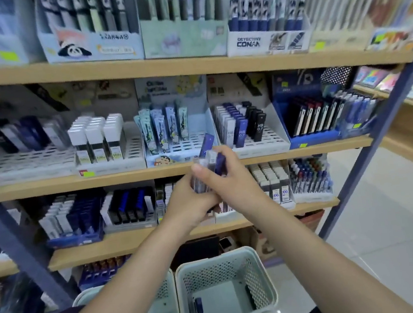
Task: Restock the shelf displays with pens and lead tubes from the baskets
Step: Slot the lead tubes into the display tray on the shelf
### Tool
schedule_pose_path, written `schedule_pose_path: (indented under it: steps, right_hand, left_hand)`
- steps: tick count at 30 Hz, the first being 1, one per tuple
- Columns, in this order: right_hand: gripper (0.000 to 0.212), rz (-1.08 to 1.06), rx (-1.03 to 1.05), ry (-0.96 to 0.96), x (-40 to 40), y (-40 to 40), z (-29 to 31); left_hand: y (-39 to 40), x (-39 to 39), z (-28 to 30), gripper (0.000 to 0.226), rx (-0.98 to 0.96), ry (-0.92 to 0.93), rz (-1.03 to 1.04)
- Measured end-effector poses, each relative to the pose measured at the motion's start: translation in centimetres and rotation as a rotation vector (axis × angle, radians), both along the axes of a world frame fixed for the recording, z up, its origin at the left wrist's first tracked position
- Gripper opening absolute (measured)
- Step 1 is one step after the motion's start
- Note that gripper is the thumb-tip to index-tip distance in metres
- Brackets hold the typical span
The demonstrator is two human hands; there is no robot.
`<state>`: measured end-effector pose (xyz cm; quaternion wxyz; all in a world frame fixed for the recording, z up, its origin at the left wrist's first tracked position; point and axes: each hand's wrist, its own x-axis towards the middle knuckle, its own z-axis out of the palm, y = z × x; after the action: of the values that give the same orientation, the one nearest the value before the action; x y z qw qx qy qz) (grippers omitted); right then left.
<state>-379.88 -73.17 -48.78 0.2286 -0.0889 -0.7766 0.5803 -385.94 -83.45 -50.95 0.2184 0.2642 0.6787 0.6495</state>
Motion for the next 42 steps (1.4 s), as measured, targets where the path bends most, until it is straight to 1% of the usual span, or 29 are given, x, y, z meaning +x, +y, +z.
schedule_pose_path:
  steps: [1,2,4,5,6,7,9,11,14,17,20,24,27,30,34,36,39,42]
  right_hand:
    - [0.031,0.001,-0.017,0.044,0.2,0.1,0.5]
    - [0.04,-0.008,-0.012,0.089,0.2,0.2,0.8]
    - [0.067,-0.02,0.01,0.175,0.1,0.5,0.9]
    - [0.075,-0.021,0.035,0.197,0.0,0.8,0.7]
    - [0.075,-0.03,0.08,0.198,-0.3,1.1,0.3]
    - [0.069,-0.043,0.139,0.182,-0.4,1.3,0.1]
    - [0.047,-0.067,0.208,0.136,-0.6,1.6,-0.5]
    - [0.029,-0.069,0.156,0.118,-0.7,2.1,-1.0]
    - [0.019,-0.084,0.072,0.089,-0.6,3.3,-1.0]
    - [0.012,-0.125,-0.039,0.034,-0.3,4.2,-1.1]
    - [0.006,-0.158,-0.135,-0.036,-0.1,4.4,-1.3]
    - [0.016,-0.126,-0.237,-0.084,0.6,4.7,-1.2]
    - [0.012,-0.093,-0.185,-0.121,1.3,5.2,-1.1]
    - [0.01,-0.06,-0.165,-0.117,2.0,5.6,-0.7]
    - [0.01,-0.035,-0.195,-0.055,3.1,6.1,0.2]
    - [0.009,-0.03,-0.242,-0.009,3.4,6.3,0.5]
    - [0.005,-0.054,-0.282,0.043,3.5,6.8,0.8]
    - [0.006,-0.12,-0.328,0.095,3.5,7.8,1.1]
  left_hand:
    - [0.1,0.1,0.3,0.023,-0.001,0.017,-0.022]
    - [0.3,0.1,0.4,0.022,-0.011,0.03,-0.043]
    - [0.7,-0.1,0.3,0.023,-0.037,0.039,-0.071]
    - [0.9,-0.2,0.1,0.024,-0.043,0.031,-0.079]
    - [1.1,-0.3,-0.1,0.026,-0.045,0.018,-0.088]
    - [1.3,-0.4,-0.4,0.029,-0.047,0.006,-0.094]
    - [1.7,-0.6,-0.8,0.032,-0.057,-0.021,-0.105]
    - [2.1,-0.7,-1.1,0.029,-0.076,-0.037,-0.132]
    - [2.7,-1.0,-1.2,0.024,-0.119,-0.037,-0.163]
    - [3.5,-1.0,-1.3,0.02,-0.18,0.056,-0.131]
    - [4.1,-0.8,-1.7,0.025,-0.212,0.188,-0.072]
    - [4.1,0.1,-2.1,0.031,-0.23,0.267,0.009]
    - [3.8,1.0,-2.0,0.03,-0.24,0.264,0.008]
    - [3.8,1.9,-1.4,0.023,-0.283,0.274,-0.01]
    - [4.1,2.5,-0.2,0.021,-0.324,0.253,-0.057]
    - [4.5,2.7,0.4,0.022,-0.337,0.256,-0.094]
    - [5.3,2.8,0.9,0.024,-0.337,0.224,-0.148]
    - [6.1,2.5,0.8,0.027,-0.321,0.167,-0.214]
